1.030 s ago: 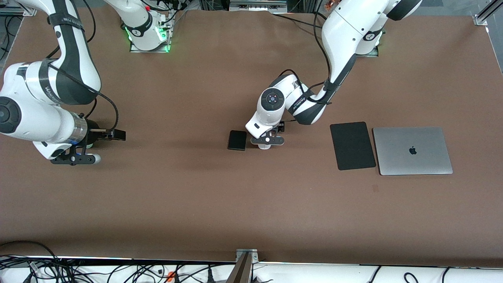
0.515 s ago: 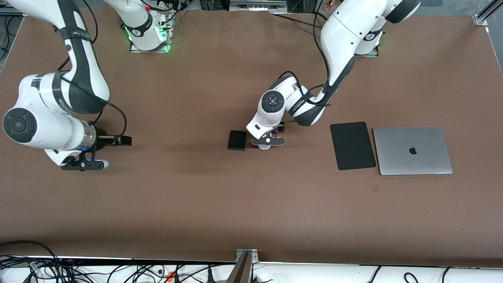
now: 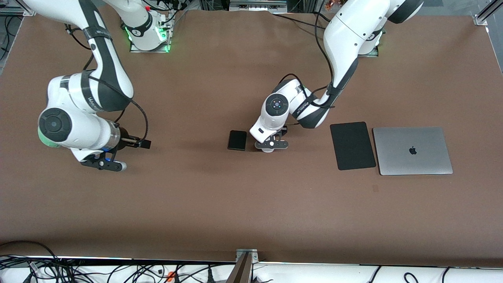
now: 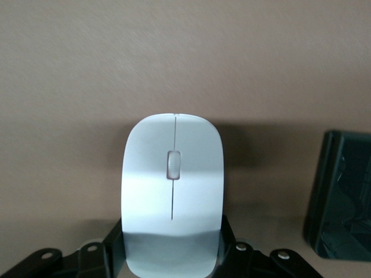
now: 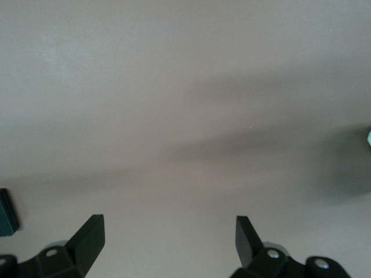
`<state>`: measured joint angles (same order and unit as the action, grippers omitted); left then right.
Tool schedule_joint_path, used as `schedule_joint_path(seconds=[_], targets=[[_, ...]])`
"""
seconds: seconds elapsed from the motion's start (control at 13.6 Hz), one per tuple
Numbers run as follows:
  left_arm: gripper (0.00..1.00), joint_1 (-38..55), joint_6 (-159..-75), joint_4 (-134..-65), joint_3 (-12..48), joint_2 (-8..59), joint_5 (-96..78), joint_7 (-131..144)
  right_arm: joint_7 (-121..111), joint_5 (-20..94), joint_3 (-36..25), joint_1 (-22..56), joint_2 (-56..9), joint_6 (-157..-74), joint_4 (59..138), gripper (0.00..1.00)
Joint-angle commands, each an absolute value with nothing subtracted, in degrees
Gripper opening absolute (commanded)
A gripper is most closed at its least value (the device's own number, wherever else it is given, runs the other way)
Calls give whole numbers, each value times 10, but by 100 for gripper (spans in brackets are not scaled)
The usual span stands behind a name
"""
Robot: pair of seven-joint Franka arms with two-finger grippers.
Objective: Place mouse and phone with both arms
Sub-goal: 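Lift the mouse with the left gripper while the right gripper grasps the phone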
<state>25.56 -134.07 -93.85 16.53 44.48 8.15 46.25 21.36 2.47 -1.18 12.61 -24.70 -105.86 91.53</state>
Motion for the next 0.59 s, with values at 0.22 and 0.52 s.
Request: schedule_joint_path(seconds=[0.22,0.52], targets=[[35,177,-1260,-955,173,397,96,418,256,34,-15,149,-262,-1096,917,100],[36,141,-1285,-1046,173,325,96,418,296,34,-15,189,-271,-1135,918,100]])
